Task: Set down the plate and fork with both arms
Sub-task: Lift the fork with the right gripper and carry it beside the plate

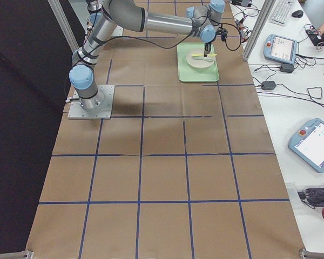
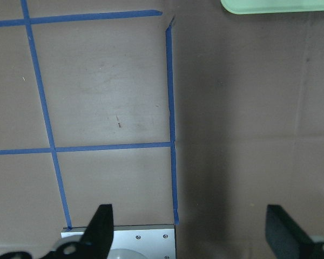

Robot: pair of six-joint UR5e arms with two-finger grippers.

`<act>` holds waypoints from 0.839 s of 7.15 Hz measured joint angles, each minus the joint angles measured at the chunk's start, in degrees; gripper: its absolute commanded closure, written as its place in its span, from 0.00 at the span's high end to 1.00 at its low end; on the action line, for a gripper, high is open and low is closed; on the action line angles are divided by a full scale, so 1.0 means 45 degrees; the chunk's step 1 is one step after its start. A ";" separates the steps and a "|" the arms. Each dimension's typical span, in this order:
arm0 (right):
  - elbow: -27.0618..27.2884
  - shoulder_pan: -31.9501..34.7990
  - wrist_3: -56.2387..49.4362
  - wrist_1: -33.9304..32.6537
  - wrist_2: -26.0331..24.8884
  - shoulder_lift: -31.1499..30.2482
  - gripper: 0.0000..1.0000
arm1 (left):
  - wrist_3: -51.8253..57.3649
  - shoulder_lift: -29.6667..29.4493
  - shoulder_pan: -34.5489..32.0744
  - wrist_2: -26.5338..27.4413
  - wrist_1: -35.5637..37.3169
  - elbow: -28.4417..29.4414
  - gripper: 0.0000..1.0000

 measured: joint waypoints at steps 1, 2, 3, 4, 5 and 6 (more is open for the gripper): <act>0.0128 -0.0422 -0.0693 0.0166 0.0017 -0.0029 0.00 | 0.0000 0.0000 0.0000 0.0000 -0.0001 0.0000 1.00; 0.0500 -0.0862 -0.1396 0.0180 0.0073 -0.0046 0.00 | 0.0000 0.0000 0.0000 0.0000 0.0000 0.0000 1.00; 0.1025 -0.1199 -0.1832 -0.0038 0.0142 -0.0029 0.00 | 0.0000 0.0000 0.0000 0.0000 0.0000 0.0000 1.00; 0.1516 -0.1362 -0.1991 -0.0508 0.0189 0.0038 0.00 | 0.0000 0.0000 0.0000 0.0001 0.0000 0.0000 1.00; 0.1844 -0.1402 -0.2018 -0.1040 0.0209 0.0177 0.00 | 0.0000 0.0000 0.0000 0.0000 0.0000 0.0000 1.00; 0.2012 -0.1386 -0.2018 -0.1406 0.0216 0.0334 0.00 | 0.0000 0.0000 0.0000 0.0000 0.0000 0.0000 1.00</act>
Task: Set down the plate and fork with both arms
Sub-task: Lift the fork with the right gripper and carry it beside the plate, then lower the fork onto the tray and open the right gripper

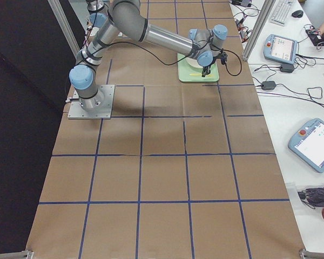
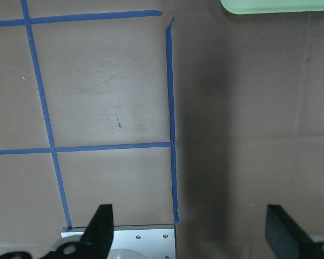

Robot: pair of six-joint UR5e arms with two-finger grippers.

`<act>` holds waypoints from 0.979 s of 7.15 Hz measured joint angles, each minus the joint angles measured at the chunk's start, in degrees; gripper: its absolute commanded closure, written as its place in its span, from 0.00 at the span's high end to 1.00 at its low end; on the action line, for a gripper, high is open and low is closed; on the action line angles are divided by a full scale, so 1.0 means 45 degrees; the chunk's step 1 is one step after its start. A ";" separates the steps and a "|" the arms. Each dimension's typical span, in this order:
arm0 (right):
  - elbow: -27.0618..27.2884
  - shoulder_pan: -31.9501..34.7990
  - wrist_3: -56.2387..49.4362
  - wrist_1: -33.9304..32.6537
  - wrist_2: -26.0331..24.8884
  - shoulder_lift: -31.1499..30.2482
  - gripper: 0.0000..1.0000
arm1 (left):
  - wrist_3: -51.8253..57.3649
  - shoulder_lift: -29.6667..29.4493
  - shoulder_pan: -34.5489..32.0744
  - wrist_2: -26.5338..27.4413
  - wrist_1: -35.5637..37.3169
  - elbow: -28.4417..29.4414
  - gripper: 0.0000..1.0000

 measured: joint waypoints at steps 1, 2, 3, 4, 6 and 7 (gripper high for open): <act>0.0050 0.0033 0.0019 -0.0158 0.0003 0.0128 0.00 | 0.0000 0.0000 -0.0001 0.0000 0.0000 0.0000 1.00; 0.0056 0.0055 0.0050 -0.0209 0.0003 0.0194 0.08 | 0.0000 0.0000 0.0000 0.0000 0.0000 0.0000 1.00; 0.0040 0.0068 0.0080 -0.0225 0.0004 0.0223 0.77 | 0.0000 0.0000 0.0000 0.0000 0.0000 0.0000 1.00; -0.0005 0.0074 0.0101 -0.0231 -0.0001 0.0220 1.00 | 0.0000 0.0000 0.0000 0.0000 0.0000 0.0000 1.00; -0.0073 0.0065 0.0117 -0.0175 -0.0014 0.0055 1.00 | 0.0000 0.0001 0.0000 0.0000 0.0000 0.0000 1.00; -0.0088 0.0039 0.0116 -0.0090 -0.0020 -0.0218 1.00 | 0.0000 0.0001 -0.0001 0.0000 0.0000 0.0000 1.00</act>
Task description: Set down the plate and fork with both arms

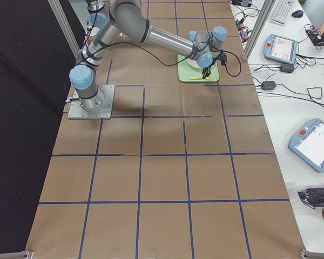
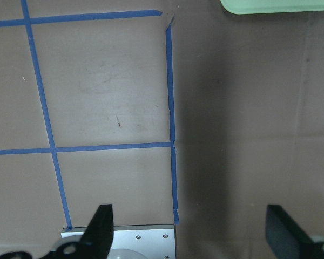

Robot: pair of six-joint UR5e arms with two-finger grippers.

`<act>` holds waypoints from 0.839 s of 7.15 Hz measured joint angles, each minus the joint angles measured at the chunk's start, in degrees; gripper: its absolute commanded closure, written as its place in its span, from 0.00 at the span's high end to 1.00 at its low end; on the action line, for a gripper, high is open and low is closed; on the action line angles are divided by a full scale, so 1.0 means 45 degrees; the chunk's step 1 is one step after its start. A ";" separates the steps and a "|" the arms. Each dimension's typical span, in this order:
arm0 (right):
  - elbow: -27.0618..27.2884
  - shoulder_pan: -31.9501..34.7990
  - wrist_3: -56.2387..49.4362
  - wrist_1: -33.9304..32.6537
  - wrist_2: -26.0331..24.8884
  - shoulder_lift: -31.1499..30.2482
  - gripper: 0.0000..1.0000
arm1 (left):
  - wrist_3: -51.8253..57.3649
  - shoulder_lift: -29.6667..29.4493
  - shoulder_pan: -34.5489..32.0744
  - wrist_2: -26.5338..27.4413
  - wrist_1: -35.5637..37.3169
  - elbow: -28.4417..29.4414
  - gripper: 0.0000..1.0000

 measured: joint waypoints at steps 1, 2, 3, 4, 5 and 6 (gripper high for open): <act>0.0021 -0.0027 -0.0068 0.0133 -0.0009 -0.0415 1.00 | 0.0000 0.0000 0.0000 0.0005 0.0000 0.0000 1.00; 0.0102 -0.0080 -0.0315 0.0393 -0.0018 -0.0943 1.00 | 0.0000 0.0001 0.0000 0.0008 0.0000 0.0000 1.00; 0.0216 -0.0183 -0.0739 0.0934 -0.0043 -0.1668 1.00 | 0.0000 0.0001 0.0000 0.0004 0.0000 0.0000 1.00; 0.0334 -0.0398 -0.1223 0.1884 -0.0073 -0.2566 1.00 | 0.0000 0.0001 0.0000 0.0001 0.0000 0.0000 1.00; 0.0521 -0.0751 -0.1712 0.3001 -0.0087 -0.3632 1.00 | 0.0000 0.0002 0.0000 0.0004 0.0000 0.0000 1.00; 0.0789 -0.1079 -0.2040 0.4047 -0.0096 -0.4885 1.00 | 0.0000 0.0003 0.0000 0.0012 0.0000 0.0000 1.00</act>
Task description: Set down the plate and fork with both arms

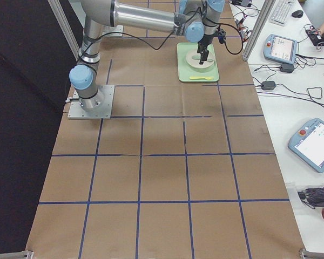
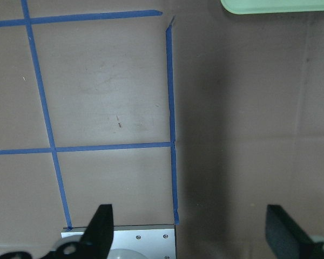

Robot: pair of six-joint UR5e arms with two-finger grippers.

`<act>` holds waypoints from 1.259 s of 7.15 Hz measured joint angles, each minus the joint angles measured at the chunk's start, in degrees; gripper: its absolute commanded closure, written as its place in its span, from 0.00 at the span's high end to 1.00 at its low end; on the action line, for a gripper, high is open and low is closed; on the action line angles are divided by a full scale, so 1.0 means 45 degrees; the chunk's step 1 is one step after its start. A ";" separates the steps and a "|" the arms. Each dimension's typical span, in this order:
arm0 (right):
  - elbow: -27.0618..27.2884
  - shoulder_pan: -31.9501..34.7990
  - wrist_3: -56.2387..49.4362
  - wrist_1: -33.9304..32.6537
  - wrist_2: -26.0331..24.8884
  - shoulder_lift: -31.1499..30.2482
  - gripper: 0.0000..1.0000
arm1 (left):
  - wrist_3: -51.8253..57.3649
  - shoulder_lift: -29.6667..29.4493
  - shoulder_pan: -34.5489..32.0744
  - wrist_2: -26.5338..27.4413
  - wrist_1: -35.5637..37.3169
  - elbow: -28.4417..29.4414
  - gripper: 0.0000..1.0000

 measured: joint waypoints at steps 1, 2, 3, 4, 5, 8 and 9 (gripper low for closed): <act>0.0274 -0.0099 0.0027 0.0839 -0.0020 -0.1242 1.00 | 0.0000 0.0000 0.0000 0.0005 0.0000 0.0000 1.00; 0.0501 -0.0086 0.0223 0.1420 -0.0012 -0.2184 1.00 | -0.0001 -0.0001 0.0000 0.0006 0.0001 0.0000 1.00; 0.0707 0.0015 0.0452 0.1739 0.0018 -0.2699 1.00 | 0.0000 -0.0004 0.0000 0.0007 0.0000 0.0000 1.00; 0.0922 0.0293 0.0789 0.1865 0.0000 -0.2927 1.00 | 0.0000 -0.0004 0.0000 0.0007 0.0000 0.0000 1.00; 0.1172 0.0646 0.1139 0.1850 -0.0052 -0.2987 1.00 | 0.0000 -0.0004 0.0001 0.0007 0.0000 0.0000 1.00; 0.1608 0.0778 0.1357 0.1650 -0.0126 -0.3000 0.97 | 0.0000 -0.0003 0.0001 0.0007 0.0000 0.0000 1.00; 0.1795 0.0754 0.1377 0.1584 -0.0131 -0.3129 1.00 | 0.0000 -0.0004 0.0001 0.0007 0.0000 0.0000 1.00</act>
